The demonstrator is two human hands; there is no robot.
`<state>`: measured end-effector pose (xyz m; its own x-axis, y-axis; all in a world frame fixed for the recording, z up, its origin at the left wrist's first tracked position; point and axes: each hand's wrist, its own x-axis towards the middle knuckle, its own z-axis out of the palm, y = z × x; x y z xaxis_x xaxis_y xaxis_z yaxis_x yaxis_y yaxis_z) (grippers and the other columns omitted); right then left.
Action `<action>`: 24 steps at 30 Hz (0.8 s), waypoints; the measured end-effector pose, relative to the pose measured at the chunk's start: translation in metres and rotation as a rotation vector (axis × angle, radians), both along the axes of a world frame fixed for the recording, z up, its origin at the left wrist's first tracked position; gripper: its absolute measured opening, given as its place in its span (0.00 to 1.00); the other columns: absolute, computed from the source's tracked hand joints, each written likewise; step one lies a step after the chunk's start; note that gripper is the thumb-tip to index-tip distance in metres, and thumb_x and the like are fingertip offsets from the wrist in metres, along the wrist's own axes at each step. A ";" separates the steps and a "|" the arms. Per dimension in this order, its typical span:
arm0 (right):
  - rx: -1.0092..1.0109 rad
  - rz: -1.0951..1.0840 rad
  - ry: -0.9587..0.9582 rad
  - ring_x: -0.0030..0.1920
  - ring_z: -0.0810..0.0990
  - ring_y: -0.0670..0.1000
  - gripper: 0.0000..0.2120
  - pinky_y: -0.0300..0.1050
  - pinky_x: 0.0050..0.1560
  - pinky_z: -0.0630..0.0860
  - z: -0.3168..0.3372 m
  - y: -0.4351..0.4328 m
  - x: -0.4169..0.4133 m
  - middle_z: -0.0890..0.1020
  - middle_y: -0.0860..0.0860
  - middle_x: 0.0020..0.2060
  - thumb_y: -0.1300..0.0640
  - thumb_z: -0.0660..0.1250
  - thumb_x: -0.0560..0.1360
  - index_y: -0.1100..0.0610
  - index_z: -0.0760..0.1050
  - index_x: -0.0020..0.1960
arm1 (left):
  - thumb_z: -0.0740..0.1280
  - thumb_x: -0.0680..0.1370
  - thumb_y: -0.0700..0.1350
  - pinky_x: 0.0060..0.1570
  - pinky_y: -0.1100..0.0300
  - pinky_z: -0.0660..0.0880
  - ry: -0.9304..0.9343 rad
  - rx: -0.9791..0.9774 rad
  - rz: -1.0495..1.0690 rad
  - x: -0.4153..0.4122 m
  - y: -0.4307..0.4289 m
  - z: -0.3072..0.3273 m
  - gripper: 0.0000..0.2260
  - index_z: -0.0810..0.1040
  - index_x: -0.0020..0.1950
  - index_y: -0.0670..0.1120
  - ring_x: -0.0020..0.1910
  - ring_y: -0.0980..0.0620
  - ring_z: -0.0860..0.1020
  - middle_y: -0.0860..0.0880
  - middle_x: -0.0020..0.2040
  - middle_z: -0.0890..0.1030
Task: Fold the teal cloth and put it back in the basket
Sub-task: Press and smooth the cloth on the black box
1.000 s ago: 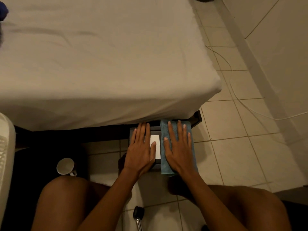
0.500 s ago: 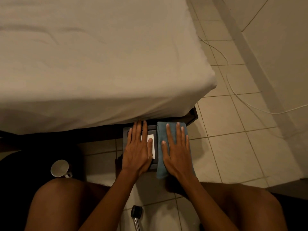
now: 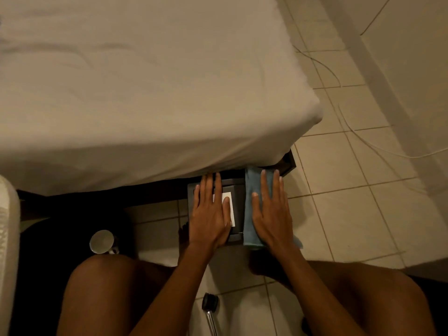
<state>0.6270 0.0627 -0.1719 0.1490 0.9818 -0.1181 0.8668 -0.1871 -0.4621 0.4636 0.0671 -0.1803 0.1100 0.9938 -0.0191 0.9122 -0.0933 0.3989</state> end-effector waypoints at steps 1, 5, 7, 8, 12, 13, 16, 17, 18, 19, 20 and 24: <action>0.008 -0.020 -0.013 0.81 0.43 0.54 0.31 0.59 0.79 0.49 -0.002 -0.011 -0.002 0.44 0.53 0.81 0.41 0.46 0.82 0.48 0.41 0.81 | 0.43 0.84 0.55 0.79 0.52 0.43 0.000 -0.008 -0.003 0.000 0.000 0.000 0.28 0.45 0.81 0.45 0.81 0.51 0.44 0.44 0.82 0.48; -0.026 -0.049 -0.043 0.80 0.40 0.53 0.33 0.57 0.79 0.42 -0.008 -0.043 -0.009 0.41 0.53 0.81 0.38 0.42 0.81 0.48 0.37 0.81 | 0.42 0.84 0.54 0.78 0.51 0.45 0.021 0.000 -0.008 -0.001 0.000 -0.002 0.28 0.44 0.81 0.44 0.81 0.50 0.44 0.43 0.81 0.48; -0.007 -0.042 -0.031 0.81 0.41 0.54 0.32 0.58 0.79 0.43 -0.007 -0.021 -0.005 0.43 0.54 0.81 0.39 0.43 0.81 0.47 0.38 0.81 | 0.43 0.84 0.53 0.78 0.50 0.47 0.044 0.015 -0.010 0.000 0.001 -0.003 0.27 0.44 0.81 0.43 0.81 0.49 0.45 0.42 0.81 0.49; -0.005 -0.053 -0.011 0.81 0.42 0.54 0.31 0.58 0.79 0.44 -0.004 -0.008 -0.002 0.45 0.54 0.81 0.40 0.44 0.82 0.47 0.38 0.81 | 0.43 0.84 0.53 0.78 0.49 0.47 0.055 0.022 -0.013 0.000 0.001 -0.004 0.27 0.44 0.81 0.43 0.81 0.48 0.45 0.42 0.81 0.49; 0.059 -0.154 -0.012 0.81 0.47 0.54 0.30 0.57 0.79 0.49 -0.003 -0.029 -0.014 0.50 0.55 0.81 0.43 0.45 0.83 0.50 0.43 0.81 | 0.45 0.84 0.52 0.78 0.49 0.46 0.065 0.024 -0.027 -0.001 0.001 -0.003 0.27 0.45 0.81 0.42 0.81 0.48 0.46 0.42 0.81 0.49; 0.061 -0.158 -0.023 0.80 0.47 0.54 0.31 0.57 0.79 0.48 -0.004 -0.044 -0.021 0.49 0.55 0.81 0.43 0.46 0.82 0.50 0.43 0.81 | 0.45 0.84 0.52 0.78 0.50 0.45 0.061 0.021 -0.028 -0.002 0.000 -0.003 0.27 0.45 0.81 0.42 0.80 0.48 0.45 0.42 0.81 0.49; 0.062 -0.104 0.003 0.81 0.45 0.54 0.31 0.55 0.79 0.47 -0.007 -0.046 -0.020 0.47 0.54 0.81 0.43 0.47 0.82 0.50 0.42 0.81 | 0.44 0.84 0.53 0.78 0.50 0.45 0.059 0.010 -0.028 -0.001 0.001 -0.003 0.28 0.43 0.81 0.43 0.80 0.48 0.44 0.42 0.81 0.48; 0.064 -0.087 0.017 0.81 0.46 0.54 0.31 0.55 0.79 0.48 -0.006 -0.031 -0.013 0.48 0.54 0.81 0.44 0.48 0.83 0.50 0.41 0.81 | 0.44 0.84 0.53 0.78 0.49 0.46 0.067 0.014 -0.027 0.000 0.001 -0.003 0.28 0.43 0.81 0.42 0.80 0.48 0.44 0.41 0.81 0.48; 0.054 -0.083 0.039 0.81 0.48 0.54 0.30 0.56 0.79 0.50 -0.003 -0.014 -0.007 0.49 0.54 0.81 0.45 0.49 0.83 0.50 0.41 0.81 | 0.44 0.84 0.52 0.78 0.48 0.47 0.079 0.022 -0.027 -0.001 0.001 -0.003 0.27 0.44 0.81 0.42 0.81 0.47 0.46 0.41 0.81 0.49; 0.047 -0.085 0.058 0.80 0.49 0.54 0.30 0.57 0.79 0.52 -0.001 -0.003 -0.002 0.50 0.54 0.81 0.46 0.50 0.84 0.50 0.42 0.81 | 0.44 0.84 0.52 0.78 0.48 0.48 0.090 0.033 -0.028 -0.001 0.002 -0.003 0.27 0.45 0.81 0.42 0.81 0.47 0.47 0.40 0.81 0.50; 0.065 -0.084 0.059 0.80 0.50 0.54 0.30 0.57 0.79 0.54 -0.002 -0.002 -0.002 0.51 0.54 0.81 0.46 0.50 0.84 0.51 0.43 0.81 | 0.44 0.84 0.52 0.78 0.48 0.48 0.094 0.037 -0.030 -0.001 0.002 -0.003 0.27 0.45 0.81 0.41 0.81 0.46 0.47 0.40 0.81 0.50; 0.107 -0.010 0.087 0.81 0.48 0.54 0.31 0.60 0.78 0.55 -0.010 -0.053 -0.009 0.45 0.53 0.81 0.48 0.52 0.83 0.52 0.43 0.82 | 0.37 0.83 0.54 0.78 0.47 0.45 0.076 0.009 -0.021 0.000 0.000 -0.004 0.28 0.44 0.81 0.43 0.81 0.47 0.46 0.42 0.81 0.49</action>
<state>0.6176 0.0098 -0.1816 0.1528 0.9879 -0.0259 0.8209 -0.1415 -0.5533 0.4633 0.0671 -0.1839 0.1298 0.9913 -0.0197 0.9376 -0.1163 0.3277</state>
